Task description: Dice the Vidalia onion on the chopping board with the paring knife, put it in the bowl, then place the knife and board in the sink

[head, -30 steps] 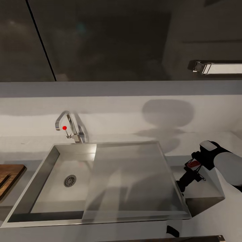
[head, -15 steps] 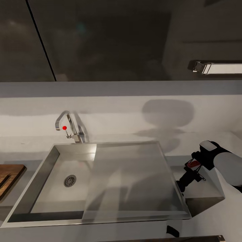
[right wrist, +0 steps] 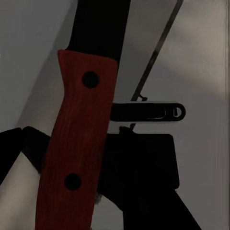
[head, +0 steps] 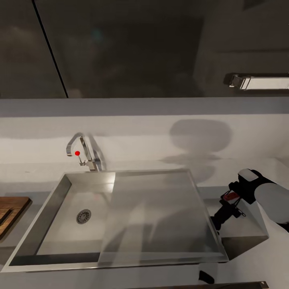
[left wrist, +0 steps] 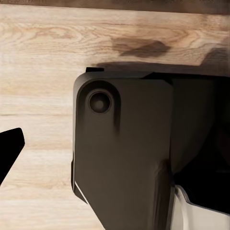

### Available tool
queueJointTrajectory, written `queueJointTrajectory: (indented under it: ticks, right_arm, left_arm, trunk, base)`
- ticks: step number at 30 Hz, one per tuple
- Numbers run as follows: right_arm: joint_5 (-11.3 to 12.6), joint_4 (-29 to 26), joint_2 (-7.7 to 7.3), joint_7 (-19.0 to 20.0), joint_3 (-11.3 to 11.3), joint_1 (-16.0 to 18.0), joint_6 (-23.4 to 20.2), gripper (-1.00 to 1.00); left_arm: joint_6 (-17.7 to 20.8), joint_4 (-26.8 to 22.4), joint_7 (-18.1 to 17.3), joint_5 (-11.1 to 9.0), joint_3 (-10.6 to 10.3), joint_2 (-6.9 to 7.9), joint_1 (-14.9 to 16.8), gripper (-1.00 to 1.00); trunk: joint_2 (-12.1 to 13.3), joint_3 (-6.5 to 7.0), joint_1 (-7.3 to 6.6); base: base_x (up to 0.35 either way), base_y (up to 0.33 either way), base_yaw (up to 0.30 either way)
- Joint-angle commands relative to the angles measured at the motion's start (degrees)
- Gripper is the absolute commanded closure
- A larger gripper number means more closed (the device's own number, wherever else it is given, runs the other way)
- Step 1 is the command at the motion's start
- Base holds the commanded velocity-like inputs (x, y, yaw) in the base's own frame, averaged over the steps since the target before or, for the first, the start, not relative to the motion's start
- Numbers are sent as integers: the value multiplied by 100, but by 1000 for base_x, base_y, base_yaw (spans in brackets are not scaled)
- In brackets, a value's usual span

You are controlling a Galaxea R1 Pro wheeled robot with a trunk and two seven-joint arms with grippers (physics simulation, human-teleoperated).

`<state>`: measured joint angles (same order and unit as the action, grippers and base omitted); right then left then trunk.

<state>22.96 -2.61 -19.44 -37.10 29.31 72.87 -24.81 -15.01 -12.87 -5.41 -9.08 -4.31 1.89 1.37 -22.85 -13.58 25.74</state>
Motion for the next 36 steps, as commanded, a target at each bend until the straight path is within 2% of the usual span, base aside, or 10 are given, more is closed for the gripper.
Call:
queueJointTrajectory:
  ticks: [1, 36]
  right_arm:
    - [-2, 111, 1, -43, -74, -1, -94, 100]
    - [31, 40, 26, -53, -91, -1, -91, 100]
  left_arm:
    - [-19, 3, -13, -59, -44, 5, 4, -100]
    - [-19, 8, -13, -59, -44, -7, 3, -100]
  trunk:
    - [-7, -4, 5]
    - [-7, 313, 5]
  base:
    - [0, 0, 0]
    - [0, 0, 0]
